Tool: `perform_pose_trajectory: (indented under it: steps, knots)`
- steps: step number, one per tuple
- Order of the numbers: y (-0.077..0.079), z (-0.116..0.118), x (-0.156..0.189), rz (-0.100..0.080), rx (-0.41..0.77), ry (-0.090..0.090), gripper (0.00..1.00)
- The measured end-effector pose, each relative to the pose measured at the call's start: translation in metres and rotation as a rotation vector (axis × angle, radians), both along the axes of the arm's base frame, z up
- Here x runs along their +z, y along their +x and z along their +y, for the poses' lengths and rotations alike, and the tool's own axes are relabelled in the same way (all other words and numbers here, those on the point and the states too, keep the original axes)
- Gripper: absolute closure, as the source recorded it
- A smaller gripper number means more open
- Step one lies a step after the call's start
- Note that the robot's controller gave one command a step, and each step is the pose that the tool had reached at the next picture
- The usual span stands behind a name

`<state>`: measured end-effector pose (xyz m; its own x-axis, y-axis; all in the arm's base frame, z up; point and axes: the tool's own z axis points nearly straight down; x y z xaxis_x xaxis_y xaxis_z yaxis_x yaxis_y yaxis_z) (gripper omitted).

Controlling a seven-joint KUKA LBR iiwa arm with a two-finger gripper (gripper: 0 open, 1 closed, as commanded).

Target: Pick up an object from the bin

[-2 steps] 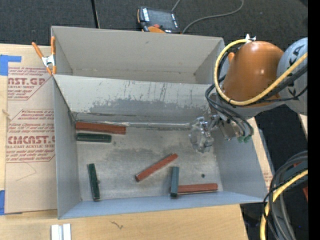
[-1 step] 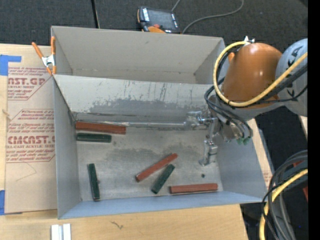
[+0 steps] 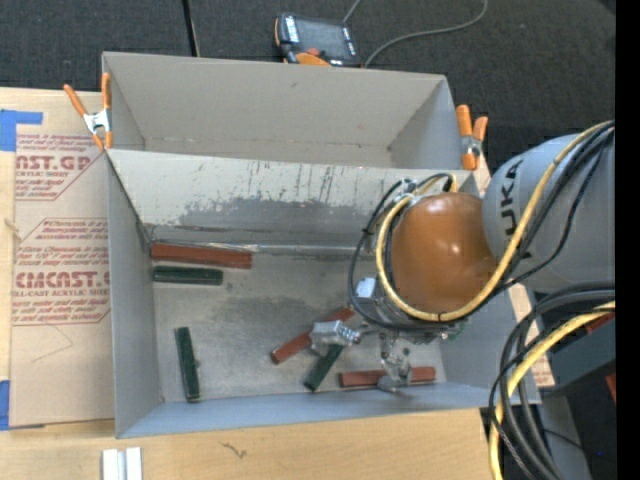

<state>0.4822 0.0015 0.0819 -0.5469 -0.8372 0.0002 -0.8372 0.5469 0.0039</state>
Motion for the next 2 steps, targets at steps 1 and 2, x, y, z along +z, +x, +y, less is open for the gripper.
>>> perform_pose_trajectory:
  steps: [1,2]
  knots:
    - [0.0011,-0.0006,0.0013,-0.003,-0.002,-0.001,1.0]
    - [0.001,-0.0006,0.0011,-0.003,-0.002,-0.001,0.0]
